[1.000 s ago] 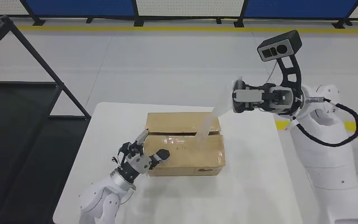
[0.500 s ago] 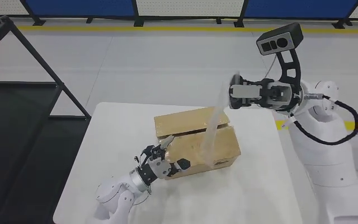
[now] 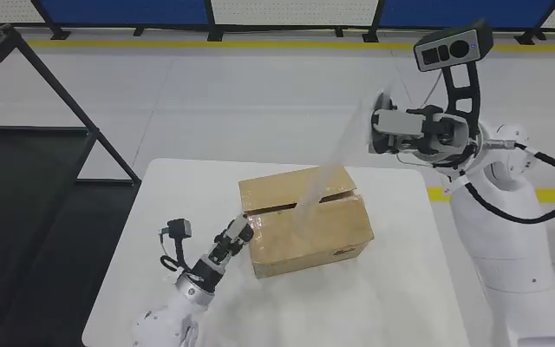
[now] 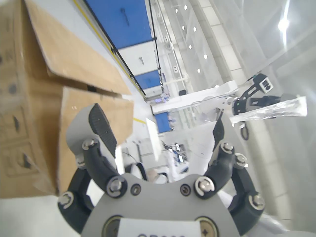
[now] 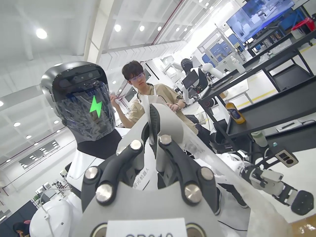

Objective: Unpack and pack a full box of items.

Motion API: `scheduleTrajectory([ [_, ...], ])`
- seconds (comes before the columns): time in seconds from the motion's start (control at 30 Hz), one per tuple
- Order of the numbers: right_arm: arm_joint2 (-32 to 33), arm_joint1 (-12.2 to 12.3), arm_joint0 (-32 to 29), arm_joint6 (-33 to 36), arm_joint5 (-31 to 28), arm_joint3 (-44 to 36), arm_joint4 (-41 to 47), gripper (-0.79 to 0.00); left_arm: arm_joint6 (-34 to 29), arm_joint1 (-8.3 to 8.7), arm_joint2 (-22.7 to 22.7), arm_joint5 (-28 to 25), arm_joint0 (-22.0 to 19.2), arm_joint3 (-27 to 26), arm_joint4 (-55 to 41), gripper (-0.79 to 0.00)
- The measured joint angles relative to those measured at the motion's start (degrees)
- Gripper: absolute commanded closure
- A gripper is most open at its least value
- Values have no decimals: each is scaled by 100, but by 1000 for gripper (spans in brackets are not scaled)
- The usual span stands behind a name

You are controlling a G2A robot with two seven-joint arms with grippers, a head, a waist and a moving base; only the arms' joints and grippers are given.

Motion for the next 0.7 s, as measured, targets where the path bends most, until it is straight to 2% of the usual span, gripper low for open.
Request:
scheduleTrajectory([
  [0.13, -3, -21, 21, -286, 105, -95, 102, 0, 1310, -7, 149, -954, -113, 257, 2094, -785],
  [0.23, -8, -30, 30, -481, 191, -174, 85, 0, 2182, -8, 302, -1454, -206, 478, 3552, -785],
  [0.3, -31, -29, 33, -606, 340, -212, 18, 0, 2614, -13, 398, -1703, -223, 628, 4074, -785],
  [0.37, -60, -19, 60, -669, 580, -238, -166, 0, 2731, -14, 413, -1737, -221, 649, 4187, -785],
  [0.7, -43, -17, -20, -807, 572, -309, -181, 0, 2590, -13, 442, -1717, -201, 617, 4056, -785],
])
